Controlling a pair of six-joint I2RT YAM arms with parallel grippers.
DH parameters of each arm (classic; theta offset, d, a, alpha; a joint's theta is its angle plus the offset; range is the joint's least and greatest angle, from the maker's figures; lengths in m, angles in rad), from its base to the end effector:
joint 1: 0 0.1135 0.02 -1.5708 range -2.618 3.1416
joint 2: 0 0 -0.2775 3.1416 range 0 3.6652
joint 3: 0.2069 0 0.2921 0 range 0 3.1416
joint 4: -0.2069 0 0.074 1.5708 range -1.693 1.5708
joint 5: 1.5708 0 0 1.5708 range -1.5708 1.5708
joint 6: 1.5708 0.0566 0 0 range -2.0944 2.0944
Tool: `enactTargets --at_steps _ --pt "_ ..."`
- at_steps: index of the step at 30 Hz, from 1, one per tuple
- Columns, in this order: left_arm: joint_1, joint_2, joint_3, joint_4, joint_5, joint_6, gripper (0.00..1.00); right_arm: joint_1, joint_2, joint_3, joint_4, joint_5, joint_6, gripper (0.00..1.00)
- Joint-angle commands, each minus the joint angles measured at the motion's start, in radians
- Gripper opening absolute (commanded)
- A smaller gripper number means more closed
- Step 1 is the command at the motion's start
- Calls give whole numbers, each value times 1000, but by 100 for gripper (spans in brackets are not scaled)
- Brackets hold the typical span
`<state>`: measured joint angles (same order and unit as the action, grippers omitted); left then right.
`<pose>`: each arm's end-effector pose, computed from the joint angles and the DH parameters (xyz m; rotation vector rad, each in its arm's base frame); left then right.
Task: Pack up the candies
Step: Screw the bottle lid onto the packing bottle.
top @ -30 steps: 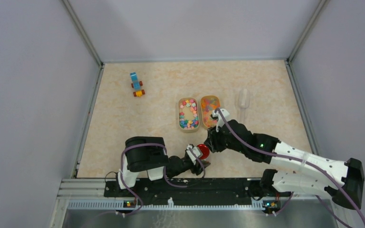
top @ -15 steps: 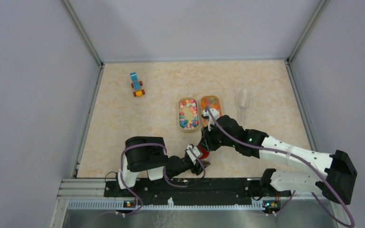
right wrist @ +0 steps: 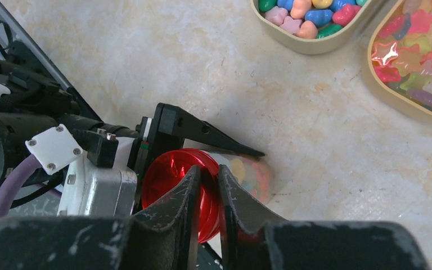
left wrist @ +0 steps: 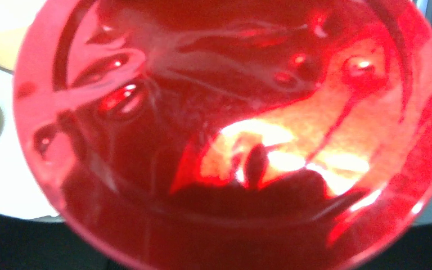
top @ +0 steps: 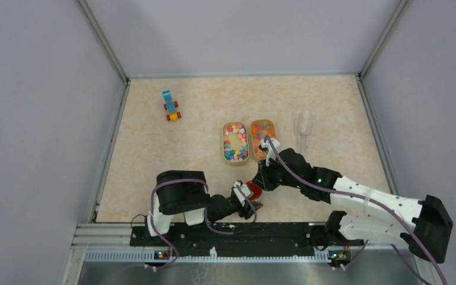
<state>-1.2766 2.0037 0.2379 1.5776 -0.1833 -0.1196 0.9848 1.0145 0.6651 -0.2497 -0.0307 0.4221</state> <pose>0.0874 -0.2528 0.0491 0.8841 1.6085 -0.8446 0.1481 0.2263 0.2340 -0.6546 2.1979 0.8102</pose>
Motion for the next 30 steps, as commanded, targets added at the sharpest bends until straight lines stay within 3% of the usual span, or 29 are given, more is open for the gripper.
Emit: enactTargets --at_steps 1,16,20,30 --pt "24 74 -38 190 27 -90 43 22 -79 -64 -61 -60 65 15" --pt "31 73 -30 173 40 -102 42 124 -306 -139 -195 82 201 12" --pt "31 61 -25 152 41 -106 43 124 -355 -115 -226 140 209 17" --pt "31 -31 9 -11 6 -92 57 125 -373 -61 -243 227 199 27"
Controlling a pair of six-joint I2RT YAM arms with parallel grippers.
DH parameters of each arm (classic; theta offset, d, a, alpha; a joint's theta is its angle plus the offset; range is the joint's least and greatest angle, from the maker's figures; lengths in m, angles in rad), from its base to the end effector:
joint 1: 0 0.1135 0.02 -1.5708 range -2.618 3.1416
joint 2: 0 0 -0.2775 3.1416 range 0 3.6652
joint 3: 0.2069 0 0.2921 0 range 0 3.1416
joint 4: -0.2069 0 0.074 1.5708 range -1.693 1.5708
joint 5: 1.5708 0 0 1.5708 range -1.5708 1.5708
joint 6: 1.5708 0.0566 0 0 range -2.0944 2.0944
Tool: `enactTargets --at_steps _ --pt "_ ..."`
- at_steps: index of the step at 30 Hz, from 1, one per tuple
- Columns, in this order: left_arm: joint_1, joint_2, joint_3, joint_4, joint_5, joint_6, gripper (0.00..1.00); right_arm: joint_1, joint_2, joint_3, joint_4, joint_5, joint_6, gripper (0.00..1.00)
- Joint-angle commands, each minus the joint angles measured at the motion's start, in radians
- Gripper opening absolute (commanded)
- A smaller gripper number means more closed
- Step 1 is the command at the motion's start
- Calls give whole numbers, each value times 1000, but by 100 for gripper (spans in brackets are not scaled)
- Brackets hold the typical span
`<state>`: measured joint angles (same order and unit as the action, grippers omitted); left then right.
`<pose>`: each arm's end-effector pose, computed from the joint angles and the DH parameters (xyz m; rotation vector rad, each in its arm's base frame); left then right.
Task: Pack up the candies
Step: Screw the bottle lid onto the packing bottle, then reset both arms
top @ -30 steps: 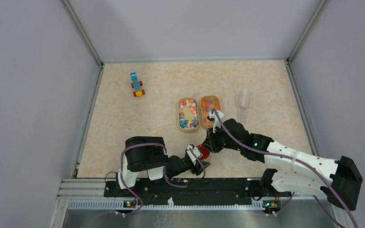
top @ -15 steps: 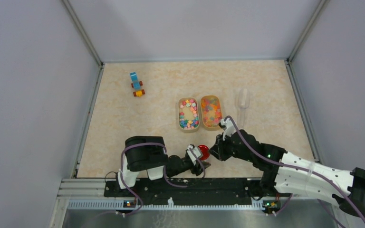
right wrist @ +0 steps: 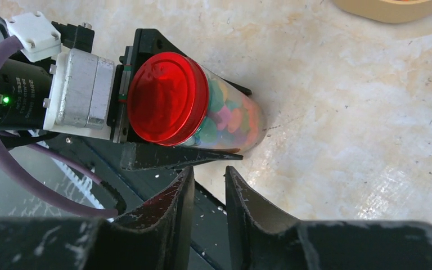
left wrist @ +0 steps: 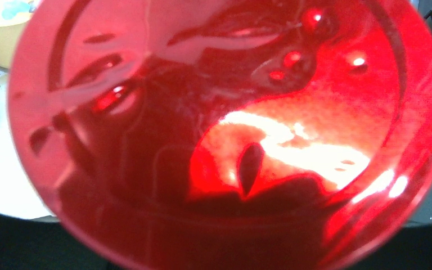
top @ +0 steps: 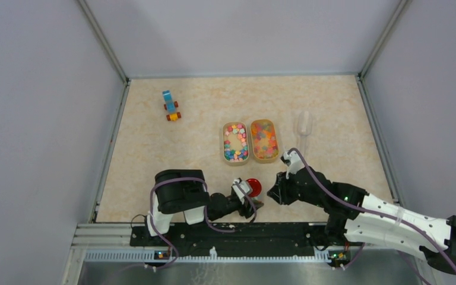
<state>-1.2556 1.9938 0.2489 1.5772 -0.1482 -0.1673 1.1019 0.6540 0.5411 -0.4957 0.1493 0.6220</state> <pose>0.0922 -0.2557 0.0529 0.8459 1.6188 -0.9032 0.0966 0.1721 0.2354 -0.4572 2.2449 0.7957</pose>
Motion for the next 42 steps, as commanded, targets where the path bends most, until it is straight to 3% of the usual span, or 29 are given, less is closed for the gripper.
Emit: enactTargets --at_steps 1,8,9,10,27,35,42 --pt "10 -31 11 -42 -35 -40 59 7 -13 65 3 47 -3 27" --pt "9 -40 54 -112 -45 -23 71 7 -33 67 -12 53 -11 28" --pt "8 -39 56 -113 -41 -23 92 8 -41 68 -18 57 -11 28" --pt "8 -38 56 -113 -38 -23 98 7 -48 68 -23 60 -11 28" --pt "-20 -144 9 -177 -26 -53 99 7 -101 102 -91 93 -18 32" --pt "-44 -328 -24 -403 17 -133 99 8 -120 109 -105 123 -24 35" --pt "-43 -577 27 -857 39 -184 99 6 -122 104 -102 151 -16 37"
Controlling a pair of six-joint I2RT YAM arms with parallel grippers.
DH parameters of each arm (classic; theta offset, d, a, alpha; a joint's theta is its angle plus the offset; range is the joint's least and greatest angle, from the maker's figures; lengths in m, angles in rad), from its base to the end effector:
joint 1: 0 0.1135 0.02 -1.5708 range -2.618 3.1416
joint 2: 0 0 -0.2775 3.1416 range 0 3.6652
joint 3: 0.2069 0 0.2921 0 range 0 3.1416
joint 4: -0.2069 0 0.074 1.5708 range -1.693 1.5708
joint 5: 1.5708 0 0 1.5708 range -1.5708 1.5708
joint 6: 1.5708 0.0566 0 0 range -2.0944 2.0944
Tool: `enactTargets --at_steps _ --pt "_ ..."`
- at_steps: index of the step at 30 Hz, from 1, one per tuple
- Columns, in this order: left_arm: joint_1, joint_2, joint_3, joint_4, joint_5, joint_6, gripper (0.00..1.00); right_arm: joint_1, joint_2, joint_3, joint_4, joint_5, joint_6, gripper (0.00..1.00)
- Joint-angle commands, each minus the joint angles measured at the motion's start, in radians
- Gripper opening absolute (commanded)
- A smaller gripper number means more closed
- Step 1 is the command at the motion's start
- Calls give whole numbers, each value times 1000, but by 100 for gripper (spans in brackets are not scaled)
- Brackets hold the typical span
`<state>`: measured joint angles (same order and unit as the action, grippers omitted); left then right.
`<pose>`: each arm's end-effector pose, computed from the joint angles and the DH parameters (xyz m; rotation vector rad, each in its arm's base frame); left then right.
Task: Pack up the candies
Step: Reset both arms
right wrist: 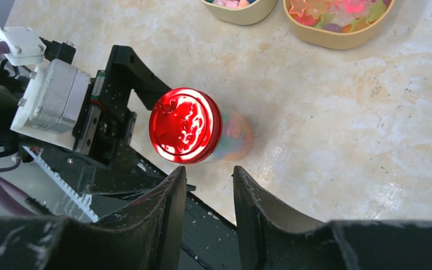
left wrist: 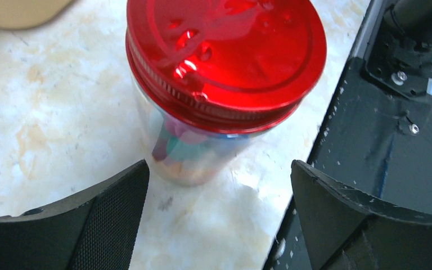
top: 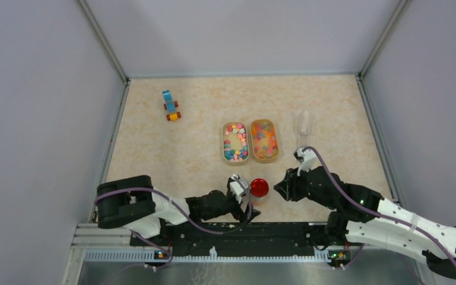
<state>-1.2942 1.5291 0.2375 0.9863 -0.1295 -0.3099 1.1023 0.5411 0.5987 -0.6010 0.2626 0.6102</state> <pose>0.0805 -0.2568 0.0934 0.8577 1.8001 -0.9601 0.0918 0.1488 0.2663 -0.3732 2.1528 0.7401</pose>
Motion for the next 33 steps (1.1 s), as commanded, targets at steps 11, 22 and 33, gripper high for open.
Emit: enactTargets --at_steps 11,22,33 --pt "2 -395 182 -809 -157 -123 99 7 52 65 34 93 -24 38" --pt "73 -467 476 -1189 -154 -88 99 -21 151 159 15 170 -94 43" --pt "325 -539 605 -1238 -46 2 99 -249 279 223 106 4 -202 45"
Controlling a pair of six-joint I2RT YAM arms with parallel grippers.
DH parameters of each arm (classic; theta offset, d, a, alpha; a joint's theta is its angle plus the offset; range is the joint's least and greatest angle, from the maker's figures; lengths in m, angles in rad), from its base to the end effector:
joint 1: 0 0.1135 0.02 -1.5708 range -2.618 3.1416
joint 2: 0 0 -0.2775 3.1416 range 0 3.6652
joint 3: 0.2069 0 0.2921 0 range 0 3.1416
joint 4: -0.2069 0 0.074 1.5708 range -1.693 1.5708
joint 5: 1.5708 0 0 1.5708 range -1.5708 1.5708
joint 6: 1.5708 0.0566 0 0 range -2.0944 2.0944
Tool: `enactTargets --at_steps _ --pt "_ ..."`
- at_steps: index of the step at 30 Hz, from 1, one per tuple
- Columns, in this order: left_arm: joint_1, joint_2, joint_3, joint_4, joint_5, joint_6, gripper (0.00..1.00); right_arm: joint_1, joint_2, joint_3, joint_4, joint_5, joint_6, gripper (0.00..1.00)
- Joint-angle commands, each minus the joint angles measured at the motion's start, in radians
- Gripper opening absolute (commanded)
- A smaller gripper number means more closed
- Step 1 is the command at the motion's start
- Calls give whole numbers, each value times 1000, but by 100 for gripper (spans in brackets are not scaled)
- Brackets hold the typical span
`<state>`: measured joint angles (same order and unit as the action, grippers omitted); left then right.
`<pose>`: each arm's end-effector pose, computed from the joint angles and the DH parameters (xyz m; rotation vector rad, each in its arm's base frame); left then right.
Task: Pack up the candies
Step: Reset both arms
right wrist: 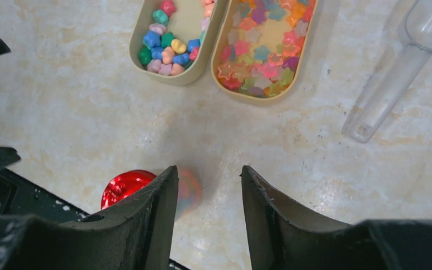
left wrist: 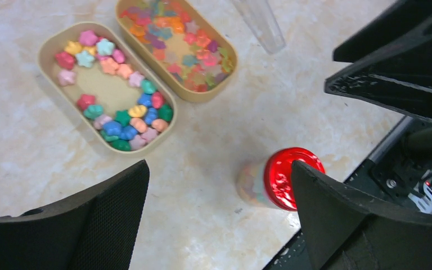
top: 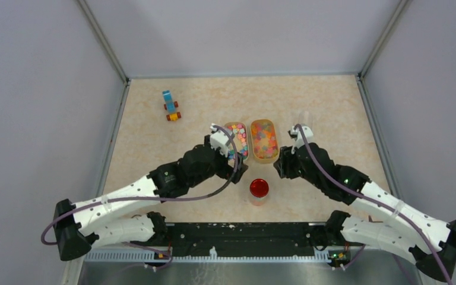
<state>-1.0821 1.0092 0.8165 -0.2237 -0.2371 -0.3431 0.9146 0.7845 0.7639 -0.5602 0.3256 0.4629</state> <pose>0.1443 -0.2430 0.3003 0.5877 1.9544 -0.6829 0.1470 0.1612 0.2936 -0.2949 2.1327 0.4638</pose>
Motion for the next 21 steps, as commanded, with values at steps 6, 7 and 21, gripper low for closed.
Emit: enactTargets --at_steps 6,7,21 --pt "392 -29 29 -49 204 3 99 -310 85 57 93 -228 -48 47" --pt "441 -38 26 -51 227 -18 99 -365 83 47 99 -257 -30 48" --pt "594 -232 44 -129 105 -2 99 -495 -79 -16 30 128 183 60"
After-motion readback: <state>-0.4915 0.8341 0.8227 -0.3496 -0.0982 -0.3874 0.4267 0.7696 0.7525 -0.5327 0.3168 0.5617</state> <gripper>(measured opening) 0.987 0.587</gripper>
